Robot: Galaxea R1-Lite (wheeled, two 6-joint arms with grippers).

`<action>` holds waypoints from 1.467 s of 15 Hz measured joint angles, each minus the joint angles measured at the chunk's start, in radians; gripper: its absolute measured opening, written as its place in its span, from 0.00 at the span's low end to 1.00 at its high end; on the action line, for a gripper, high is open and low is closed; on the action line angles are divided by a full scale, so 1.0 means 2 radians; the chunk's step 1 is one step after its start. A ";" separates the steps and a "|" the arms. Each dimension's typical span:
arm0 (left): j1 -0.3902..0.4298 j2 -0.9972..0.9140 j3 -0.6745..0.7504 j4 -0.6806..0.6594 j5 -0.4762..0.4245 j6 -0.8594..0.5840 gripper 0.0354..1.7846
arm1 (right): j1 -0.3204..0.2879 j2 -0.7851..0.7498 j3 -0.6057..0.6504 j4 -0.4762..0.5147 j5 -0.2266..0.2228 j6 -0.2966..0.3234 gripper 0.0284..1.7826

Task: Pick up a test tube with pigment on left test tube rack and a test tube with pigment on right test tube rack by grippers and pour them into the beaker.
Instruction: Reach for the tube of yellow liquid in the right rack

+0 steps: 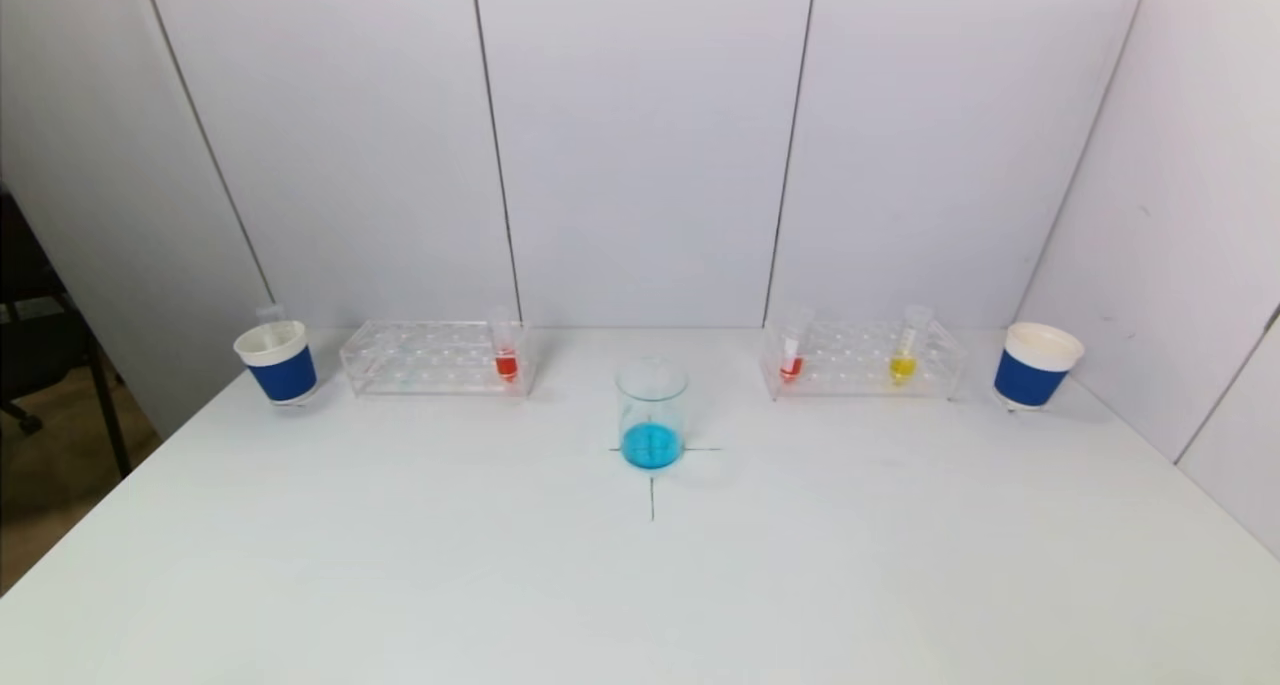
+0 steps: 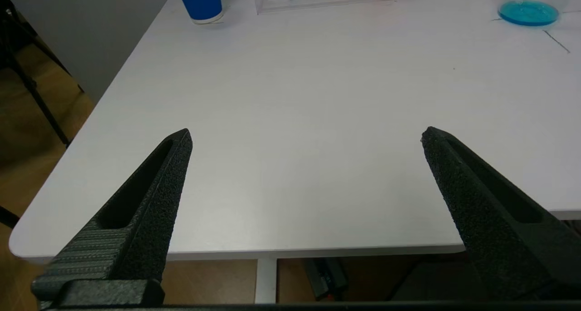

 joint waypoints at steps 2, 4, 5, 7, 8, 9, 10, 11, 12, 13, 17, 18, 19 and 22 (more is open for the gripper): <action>-0.002 -0.026 0.023 -0.001 -0.003 0.002 0.99 | 0.000 0.000 0.000 0.000 0.000 0.000 0.99; -0.005 -0.050 0.038 -0.009 -0.009 -0.001 0.99 | 0.000 0.000 0.000 0.000 0.000 0.000 0.99; -0.005 -0.057 0.044 -0.020 -0.009 -0.004 0.99 | 0.000 0.000 0.000 0.000 0.000 0.000 0.99; -0.006 -0.065 0.055 -0.049 -0.009 -0.005 0.99 | 0.000 0.000 0.000 0.000 0.000 0.000 0.99; -0.006 -0.068 0.058 -0.054 -0.008 -0.005 0.99 | 0.000 0.000 0.000 0.000 0.000 0.000 0.99; -0.006 -0.069 0.059 -0.055 -0.007 -0.006 0.99 | 0.000 0.000 0.000 0.000 0.000 0.000 0.99; -0.006 -0.070 0.060 -0.055 -0.006 -0.007 0.99 | 0.000 0.000 0.000 0.000 0.000 0.000 0.99; -0.006 -0.070 0.060 -0.055 -0.005 -0.008 0.99 | 0.000 0.000 0.000 0.000 0.000 0.000 0.99; -0.006 -0.070 0.061 -0.055 -0.005 -0.008 0.99 | 0.000 0.000 0.000 0.000 0.000 0.000 0.99; -0.006 -0.070 0.061 -0.055 -0.005 -0.009 0.99 | 0.000 0.000 0.000 0.000 0.000 0.000 0.99; -0.006 -0.071 0.061 -0.057 -0.006 -0.008 0.99 | 0.000 0.000 0.000 0.000 0.000 0.000 0.99; -0.006 -0.071 0.061 -0.058 -0.006 -0.007 0.99 | 0.000 0.000 0.000 0.000 0.000 0.000 0.99; -0.006 -0.070 0.061 -0.058 -0.006 -0.007 0.99 | 0.000 0.000 0.000 0.000 0.001 -0.004 0.99; -0.006 -0.070 0.061 -0.058 -0.006 -0.008 0.99 | -0.001 0.000 0.000 0.000 0.000 -0.002 0.99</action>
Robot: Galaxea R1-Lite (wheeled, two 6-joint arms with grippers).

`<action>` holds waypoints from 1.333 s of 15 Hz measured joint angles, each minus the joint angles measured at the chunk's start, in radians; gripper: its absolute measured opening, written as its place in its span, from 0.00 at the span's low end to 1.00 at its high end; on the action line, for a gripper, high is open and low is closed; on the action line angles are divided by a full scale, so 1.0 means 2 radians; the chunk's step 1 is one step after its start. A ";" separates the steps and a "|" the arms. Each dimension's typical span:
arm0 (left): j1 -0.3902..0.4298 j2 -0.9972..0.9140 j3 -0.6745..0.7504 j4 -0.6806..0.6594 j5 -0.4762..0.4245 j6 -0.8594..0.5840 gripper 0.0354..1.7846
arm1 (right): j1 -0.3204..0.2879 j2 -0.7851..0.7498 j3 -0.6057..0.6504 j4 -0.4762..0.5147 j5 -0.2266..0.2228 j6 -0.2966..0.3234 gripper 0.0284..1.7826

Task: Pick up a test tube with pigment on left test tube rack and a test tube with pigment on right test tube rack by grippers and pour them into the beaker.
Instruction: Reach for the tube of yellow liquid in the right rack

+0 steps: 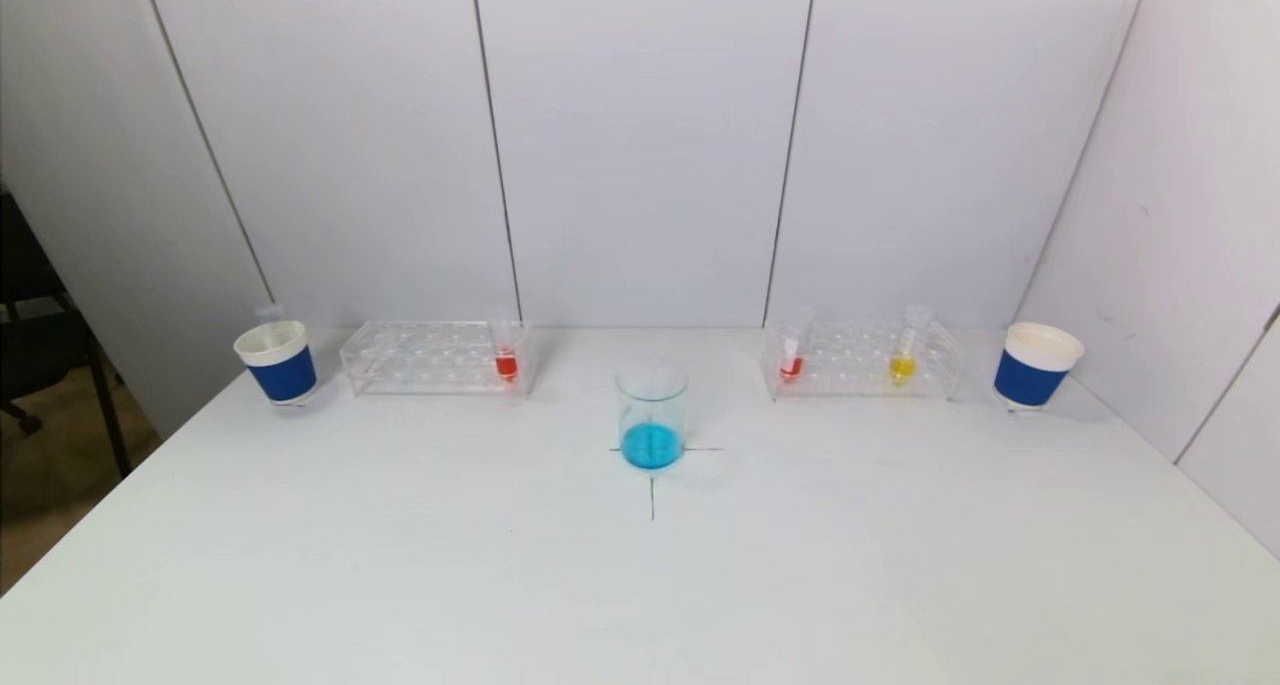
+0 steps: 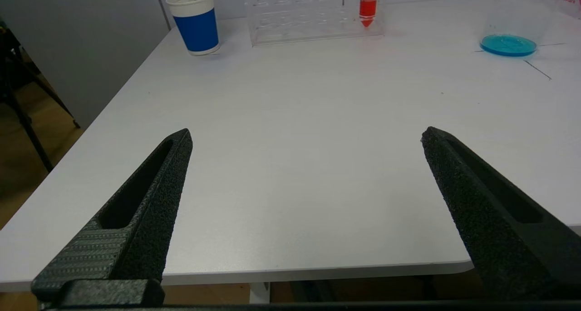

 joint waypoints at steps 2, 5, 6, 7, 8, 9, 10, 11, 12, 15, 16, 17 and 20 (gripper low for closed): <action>0.000 0.000 0.000 0.000 0.000 0.000 0.99 | 0.000 0.000 0.000 -0.001 -0.002 0.001 0.99; 0.000 0.000 0.000 0.000 0.000 0.000 0.99 | 0.000 0.000 -0.002 -0.003 0.004 -0.011 0.99; 0.000 0.000 0.000 0.000 0.000 0.000 0.99 | 0.000 0.000 -0.015 0.002 0.007 -0.014 0.99; 0.000 0.000 0.000 0.000 0.000 0.000 0.99 | 0.000 0.002 -0.033 0.008 0.013 -0.016 0.99; 0.000 0.000 0.000 0.000 0.000 0.000 0.99 | 0.000 0.008 -0.056 0.012 0.019 -0.016 0.99; 0.000 0.000 0.000 0.000 0.000 0.000 0.99 | 0.000 0.022 -0.085 0.016 0.022 -0.017 0.99; 0.000 0.000 0.000 0.000 0.000 0.000 0.99 | 0.001 0.042 -0.114 0.017 0.024 -0.017 0.99; 0.000 0.000 0.000 0.000 0.000 0.000 0.99 | 0.002 0.067 -0.144 0.015 0.025 -0.018 0.99; 0.000 0.000 0.000 0.000 0.000 0.000 0.99 | 0.004 0.098 -0.176 0.014 0.026 -0.019 0.99; 0.000 0.000 0.000 0.000 0.000 0.000 0.99 | 0.006 0.214 -0.275 0.008 0.028 -0.024 0.99; 0.000 0.000 0.000 0.000 0.000 0.000 0.99 | 0.007 0.259 -0.305 0.001 0.028 -0.026 0.99; 0.000 0.000 0.000 0.000 0.000 0.000 0.99 | 0.007 0.306 -0.329 -0.011 0.029 -0.028 0.99; 0.000 0.000 0.000 0.000 0.000 0.000 0.99 | 0.008 0.438 -0.391 -0.065 0.028 -0.031 0.99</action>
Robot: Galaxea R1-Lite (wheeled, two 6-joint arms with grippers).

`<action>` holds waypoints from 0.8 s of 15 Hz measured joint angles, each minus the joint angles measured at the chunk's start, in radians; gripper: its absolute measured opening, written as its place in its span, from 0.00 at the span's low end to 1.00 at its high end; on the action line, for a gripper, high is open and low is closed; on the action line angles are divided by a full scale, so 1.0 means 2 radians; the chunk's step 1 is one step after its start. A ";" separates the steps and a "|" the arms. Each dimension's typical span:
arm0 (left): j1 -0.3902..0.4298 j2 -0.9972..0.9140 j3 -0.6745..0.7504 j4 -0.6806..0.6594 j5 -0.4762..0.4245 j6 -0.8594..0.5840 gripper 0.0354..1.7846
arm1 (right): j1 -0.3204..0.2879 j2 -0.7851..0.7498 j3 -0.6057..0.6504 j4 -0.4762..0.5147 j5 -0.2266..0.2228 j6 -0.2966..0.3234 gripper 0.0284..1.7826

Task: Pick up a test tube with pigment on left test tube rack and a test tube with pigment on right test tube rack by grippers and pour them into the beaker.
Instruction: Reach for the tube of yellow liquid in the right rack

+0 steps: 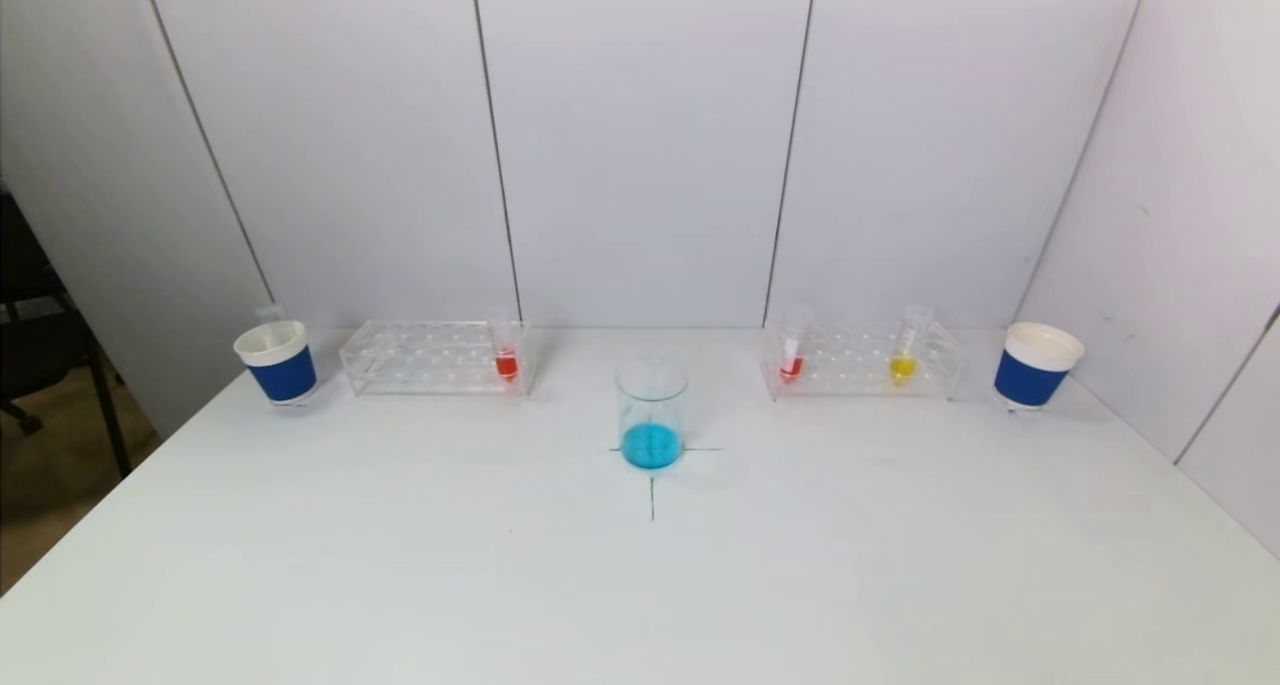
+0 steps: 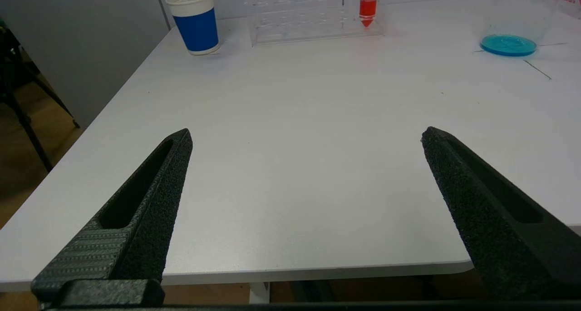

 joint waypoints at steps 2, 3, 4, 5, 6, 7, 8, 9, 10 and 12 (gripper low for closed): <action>0.000 0.000 0.000 0.000 0.000 0.000 0.99 | 0.000 0.085 -0.030 -0.044 0.000 -0.001 0.99; 0.000 0.000 0.000 0.000 0.000 0.000 0.99 | 0.000 0.125 -0.039 -0.067 0.000 0.000 0.99; 0.000 0.000 0.000 0.000 0.000 0.000 0.99 | 0.000 0.166 -0.044 -0.096 0.000 0.001 0.99; 0.000 0.000 0.000 0.000 0.000 0.000 0.99 | 0.000 0.202 -0.046 -0.124 0.000 0.003 0.99; 0.000 0.000 0.000 0.000 0.000 0.000 0.99 | 0.000 0.236 -0.045 -0.152 0.000 0.004 0.99; 0.000 0.000 0.000 0.000 0.000 0.000 0.99 | -0.001 0.272 -0.040 -0.183 -0.001 0.006 0.99; 0.000 0.000 0.000 0.000 0.000 0.000 0.99 | -0.001 0.299 -0.036 -0.208 -0.001 0.006 0.99; 0.000 0.000 0.000 0.000 0.000 0.000 0.99 | -0.002 0.328 -0.031 -0.237 -0.001 0.007 0.99; 0.000 0.000 0.000 0.000 0.000 0.000 0.99 | -0.004 0.359 -0.026 -0.270 -0.001 0.008 0.99; 0.000 0.000 0.000 0.000 0.000 0.000 0.99 | -0.006 0.412 -0.017 -0.333 -0.002 0.012 0.99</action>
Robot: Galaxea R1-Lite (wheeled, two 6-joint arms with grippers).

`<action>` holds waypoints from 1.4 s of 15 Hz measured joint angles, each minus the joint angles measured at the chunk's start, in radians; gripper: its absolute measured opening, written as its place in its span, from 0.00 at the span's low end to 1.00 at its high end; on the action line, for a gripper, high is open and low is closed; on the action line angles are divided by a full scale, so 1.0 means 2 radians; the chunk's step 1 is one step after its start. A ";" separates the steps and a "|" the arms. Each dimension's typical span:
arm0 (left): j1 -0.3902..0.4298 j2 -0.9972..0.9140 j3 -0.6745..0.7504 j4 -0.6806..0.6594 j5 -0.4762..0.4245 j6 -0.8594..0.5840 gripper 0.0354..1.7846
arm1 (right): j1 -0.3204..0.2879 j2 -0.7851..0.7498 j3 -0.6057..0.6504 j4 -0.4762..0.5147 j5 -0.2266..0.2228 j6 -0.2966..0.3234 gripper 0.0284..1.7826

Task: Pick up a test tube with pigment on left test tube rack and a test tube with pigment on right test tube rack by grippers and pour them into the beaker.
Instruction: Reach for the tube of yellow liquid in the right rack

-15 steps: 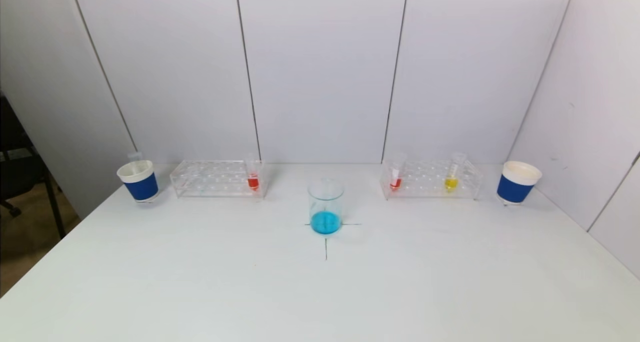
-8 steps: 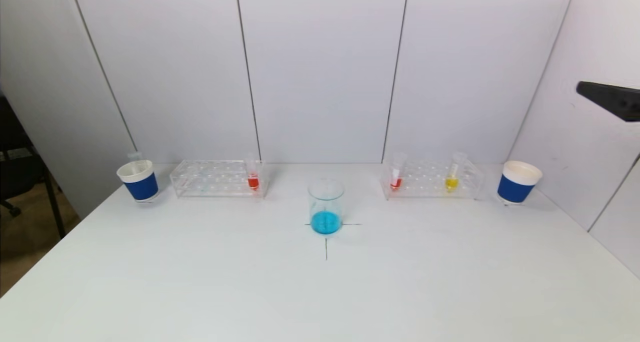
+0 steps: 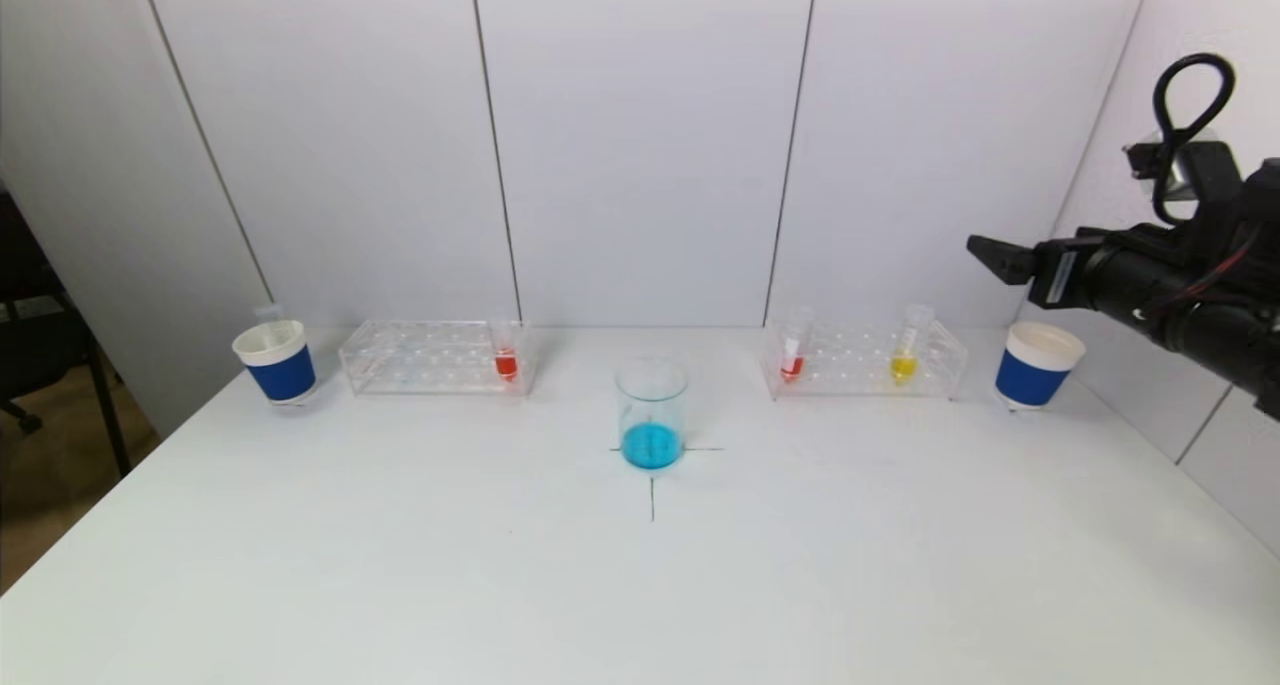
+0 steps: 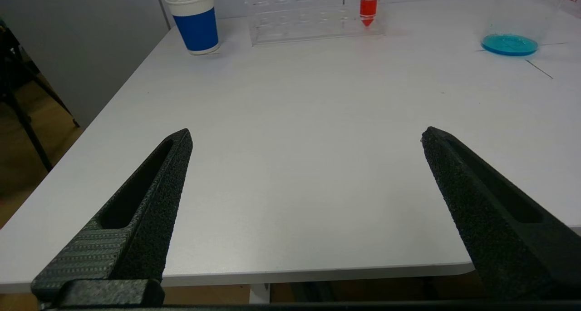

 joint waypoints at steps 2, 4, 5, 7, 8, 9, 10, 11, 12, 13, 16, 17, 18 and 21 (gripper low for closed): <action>0.000 0.000 0.000 0.000 0.000 0.000 0.99 | -0.001 0.049 0.008 -0.060 -0.001 0.007 0.99; 0.000 0.000 0.000 0.000 0.000 0.000 0.99 | -0.001 0.089 0.013 -0.103 -0.002 0.014 0.99; 0.000 0.000 0.000 0.000 0.000 0.000 0.99 | -0.001 0.108 0.014 -0.123 -0.002 0.015 0.99; 0.000 0.000 0.000 0.000 0.000 0.000 0.99 | -0.002 0.142 0.016 -0.160 -0.003 0.016 0.99; 0.000 0.000 0.000 0.000 0.000 0.000 0.99 | -0.002 0.157 0.016 -0.177 -0.004 0.016 0.99; 0.000 0.000 0.000 0.000 0.000 0.000 0.99 | -0.003 0.170 0.016 -0.190 -0.004 0.016 0.99; 0.000 0.000 0.000 0.000 0.000 0.000 0.99 | -0.003 0.182 0.016 -0.199 -0.004 0.017 0.99; 0.000 0.000 0.000 0.000 0.000 0.000 0.99 | -0.003 0.193 0.015 -0.207 -0.004 0.020 0.99; 0.000 0.000 0.000 0.000 0.000 0.000 0.99 | -0.003 0.202 0.014 -0.215 -0.004 0.021 0.99; 0.000 0.000 0.000 0.000 0.000 0.000 0.99 | -0.003 0.211 0.013 -0.223 -0.004 0.021 0.99; 0.000 0.000 0.000 0.000 0.000 0.000 0.99 | -0.005 0.232 0.011 -0.236 -0.005 0.021 0.99; 0.000 0.000 0.000 0.000 0.000 0.000 0.99 | -0.006 0.237 0.010 -0.236 -0.005 0.021 0.99; 0.000 0.000 0.000 0.000 0.000 0.000 0.99 | -0.006 0.241 0.007 -0.237 -0.004 0.021 0.99; 0.000 0.000 0.000 0.000 0.000 0.000 0.99 | -0.006 0.257 -0.002 -0.241 -0.004 0.021 0.99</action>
